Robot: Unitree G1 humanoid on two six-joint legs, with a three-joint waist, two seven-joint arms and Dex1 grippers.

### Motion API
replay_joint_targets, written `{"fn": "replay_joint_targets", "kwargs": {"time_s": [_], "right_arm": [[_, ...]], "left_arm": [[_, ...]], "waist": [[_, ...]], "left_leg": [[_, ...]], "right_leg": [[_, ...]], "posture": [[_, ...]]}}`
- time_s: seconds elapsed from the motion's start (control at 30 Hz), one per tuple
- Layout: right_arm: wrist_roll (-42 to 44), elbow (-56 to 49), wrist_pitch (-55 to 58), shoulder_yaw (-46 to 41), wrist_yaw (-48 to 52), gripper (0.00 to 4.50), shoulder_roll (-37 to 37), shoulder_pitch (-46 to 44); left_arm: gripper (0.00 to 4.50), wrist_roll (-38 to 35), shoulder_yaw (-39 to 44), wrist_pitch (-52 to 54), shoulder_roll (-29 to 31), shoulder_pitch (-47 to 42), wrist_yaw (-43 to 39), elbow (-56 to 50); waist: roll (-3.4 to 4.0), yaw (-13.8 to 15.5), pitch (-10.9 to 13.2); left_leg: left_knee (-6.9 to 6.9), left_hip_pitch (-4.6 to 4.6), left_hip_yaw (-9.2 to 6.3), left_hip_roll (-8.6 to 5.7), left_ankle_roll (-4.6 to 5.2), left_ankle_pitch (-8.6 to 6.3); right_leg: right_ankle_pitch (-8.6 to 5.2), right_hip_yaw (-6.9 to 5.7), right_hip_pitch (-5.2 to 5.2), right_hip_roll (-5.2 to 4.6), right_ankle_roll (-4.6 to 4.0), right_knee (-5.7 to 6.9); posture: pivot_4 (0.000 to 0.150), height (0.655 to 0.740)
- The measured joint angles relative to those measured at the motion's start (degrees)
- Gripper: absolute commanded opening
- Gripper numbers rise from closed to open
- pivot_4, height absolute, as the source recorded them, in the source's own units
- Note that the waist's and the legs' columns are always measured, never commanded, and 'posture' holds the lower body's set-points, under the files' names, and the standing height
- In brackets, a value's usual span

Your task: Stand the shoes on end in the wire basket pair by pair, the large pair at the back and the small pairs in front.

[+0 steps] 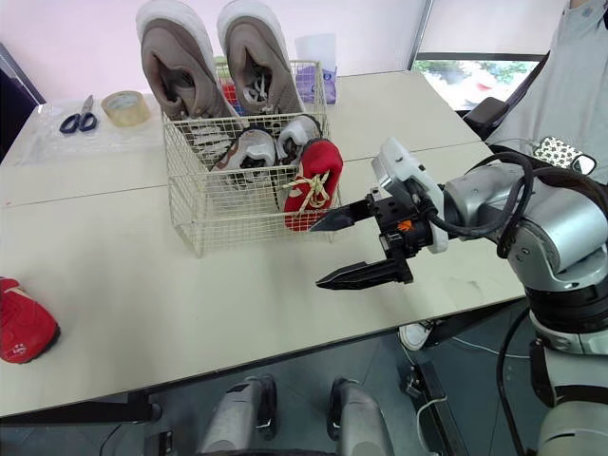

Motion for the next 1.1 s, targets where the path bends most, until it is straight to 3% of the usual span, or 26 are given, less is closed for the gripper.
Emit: {"fn": "replay_joint_targets", "kwargs": {"time_s": [0.5,0.6,0.83,0.87,1.1], "right_arm": [[1.14,-0.89,0.57,-1.13,-2.13,4.50,-2.34,1.46],[1.24,-1.01,0.57,-1.19,-2.49,4.50,-2.42,1.46],[1.52,-1.06,0.48,-1.44,-2.65,4.50,-3.62,1.46],[1.52,-1.06,0.46,-1.44,-2.65,4.50,-3.93,1.46],[1.09,-0.51,-0.79,-1.46,-2.36,4.50,-4.15,1.46]], "left_arm": [[4.46,13.36,-1.97,8.62,-3.47,-11.74,-1.42,1.16],[3.63,17.83,-2.04,9.80,-4.69,-14.71,-1.82,3.26],[0.23,25.58,-3.88,8.71,-5.46,-18.56,-4.94,9.65],[0.06,26.49,-4.23,8.51,-5.29,-18.91,-5.48,10.18],[0.06,31.42,-4.06,6.14,-5.13,-21.07,-8.58,9.82]], "waist": [[-0.04,-0.03,0.00],[-0.04,0.01,0.00],[-0.12,-0.06,-0.03],[-0.12,-0.05,-0.03],[-0.21,-0.02,-0.03]], "left_leg": [[0.11,0.18,0.49,0.08,0.00,0.00],[0.12,0.18,0.49,0.05,0.00,0.00],[0.15,0.22,0.63,0.03,0.00,0.00],[0.15,0.24,0.65,0.02,0.00,0.00],[0.22,0.27,0.57,0.06,0.00,0.00]], "right_leg": [[0.16,0.23,0.00,0.13,-0.12,0.20],[0.17,0.22,0.02,0.14,-0.13,0.22],[0.29,0.24,-0.01,0.11,-0.30,0.31],[0.29,0.25,-0.03,0.11,-0.30,0.36],[0.26,0.24,-0.11,0.14,-0.26,0.59]], "posture": [[0.150,0.7400],[0.150,0.7400],[0.150,0.7400],[0.150,0.7400],[0.150,0.7400]]}}
